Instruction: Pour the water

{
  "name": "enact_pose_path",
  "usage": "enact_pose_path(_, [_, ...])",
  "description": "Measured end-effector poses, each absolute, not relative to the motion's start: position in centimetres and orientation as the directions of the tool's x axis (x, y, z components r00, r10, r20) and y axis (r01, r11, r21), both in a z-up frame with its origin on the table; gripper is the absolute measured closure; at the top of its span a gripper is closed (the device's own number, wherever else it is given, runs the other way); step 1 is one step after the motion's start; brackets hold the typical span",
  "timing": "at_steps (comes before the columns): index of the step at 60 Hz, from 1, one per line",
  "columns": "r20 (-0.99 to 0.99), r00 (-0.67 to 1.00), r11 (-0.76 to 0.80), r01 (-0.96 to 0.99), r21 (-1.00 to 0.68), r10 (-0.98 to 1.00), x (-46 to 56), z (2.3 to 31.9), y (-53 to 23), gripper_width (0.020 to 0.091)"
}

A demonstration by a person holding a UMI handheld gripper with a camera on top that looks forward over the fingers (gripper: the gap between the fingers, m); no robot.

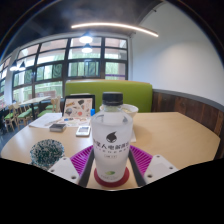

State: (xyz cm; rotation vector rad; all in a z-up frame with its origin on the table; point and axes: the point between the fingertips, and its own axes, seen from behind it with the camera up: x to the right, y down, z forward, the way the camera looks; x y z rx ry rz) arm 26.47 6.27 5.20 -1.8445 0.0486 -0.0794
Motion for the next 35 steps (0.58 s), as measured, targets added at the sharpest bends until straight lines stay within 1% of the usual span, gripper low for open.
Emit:
enact_pose_path(2, [0.028,0.996,-0.286,0.003,-0.958,-0.082,26.5,5.0,5.9,0.0311])
enact_pose_path(4, [0.021,0.996,-0.28,-0.004,-0.96,-0.086,26.5,5.2,5.6,0.0265])
enact_pose_path(5, [0.017,0.996,-0.274,-0.008,-0.962,-0.089,26.5,5.4,5.4,0.0255])
enact_pose_path(15, [-0.021,0.996,-0.252,-0.044,-0.967,-0.091,25.6,7.6,1.6,0.0269])
enact_pose_path(22, [-0.039,0.996,-0.257,-0.06,-0.964,-0.084,24.5,9.3,-2.5,0.0278])
enact_pose_path(35, [0.007,1.0,-0.247,-0.001,-0.969,-0.029,21.3,11.7,-10.6,0.0275])
